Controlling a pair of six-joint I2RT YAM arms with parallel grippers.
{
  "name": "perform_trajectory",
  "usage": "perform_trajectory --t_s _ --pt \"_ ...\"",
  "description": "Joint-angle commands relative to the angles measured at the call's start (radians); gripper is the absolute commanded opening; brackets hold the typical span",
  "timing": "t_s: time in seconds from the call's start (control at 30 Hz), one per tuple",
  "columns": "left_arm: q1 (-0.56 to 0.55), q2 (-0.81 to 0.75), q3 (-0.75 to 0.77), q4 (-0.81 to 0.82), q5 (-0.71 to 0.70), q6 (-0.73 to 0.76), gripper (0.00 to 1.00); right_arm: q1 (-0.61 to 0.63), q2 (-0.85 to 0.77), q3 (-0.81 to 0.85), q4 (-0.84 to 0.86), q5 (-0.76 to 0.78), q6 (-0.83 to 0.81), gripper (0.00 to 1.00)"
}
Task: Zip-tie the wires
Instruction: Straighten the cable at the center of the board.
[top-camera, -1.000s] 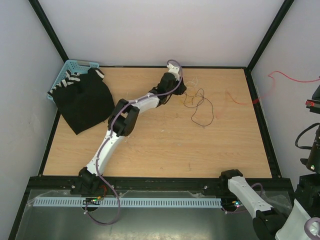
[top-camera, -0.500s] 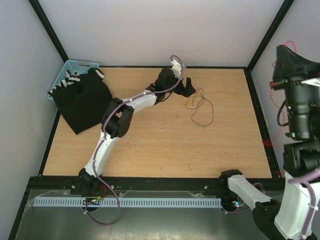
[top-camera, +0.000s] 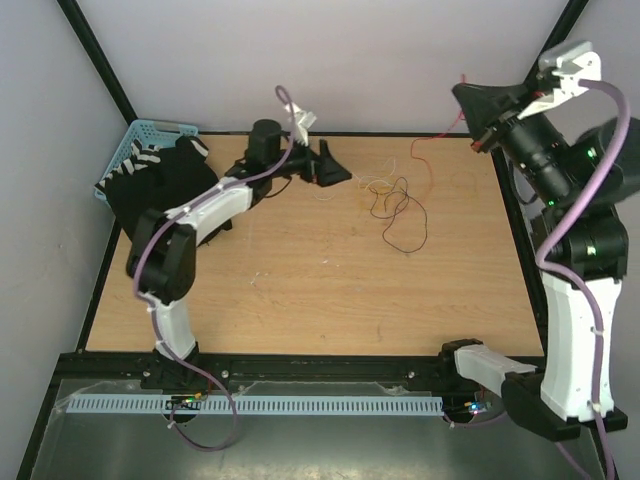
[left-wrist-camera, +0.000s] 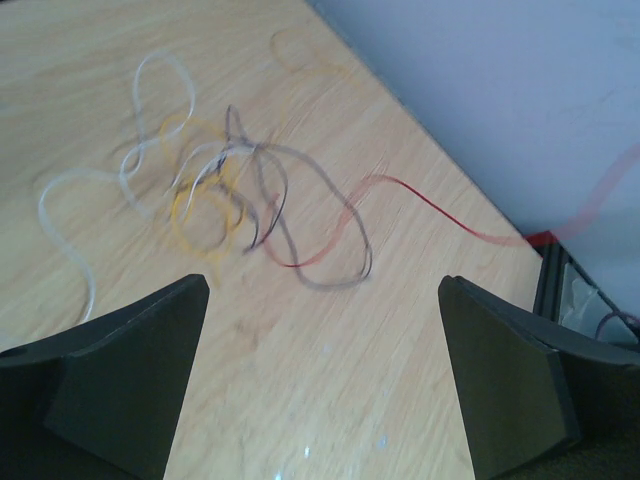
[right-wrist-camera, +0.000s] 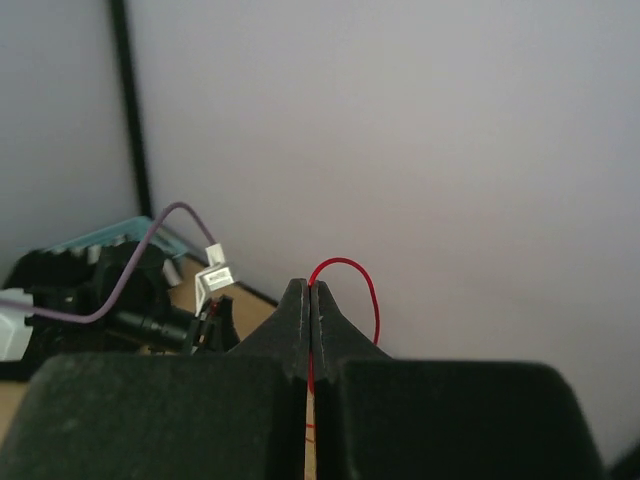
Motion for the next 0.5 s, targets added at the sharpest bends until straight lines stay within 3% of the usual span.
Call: perform_trajectory --t_s 0.0,0.13,0.33,0.47 --pt "0.038 -0.202 -0.182 -0.001 -0.016 0.079 0.99 0.003 0.076 0.081 0.019 -0.311 0.073 0.0" --pt "0.11 -0.378 -0.355 -0.002 -0.068 0.034 0.99 0.001 0.15 0.102 0.121 -0.505 0.223 0.0" --pt "0.118 -0.599 -0.616 -0.001 -0.19 0.028 0.99 0.002 0.212 0.103 0.294 -0.473 0.36 0.0" --pt "0.065 -0.655 -0.722 -0.001 -0.214 0.06 0.99 0.003 0.256 0.111 0.407 -0.484 0.47 0.0"
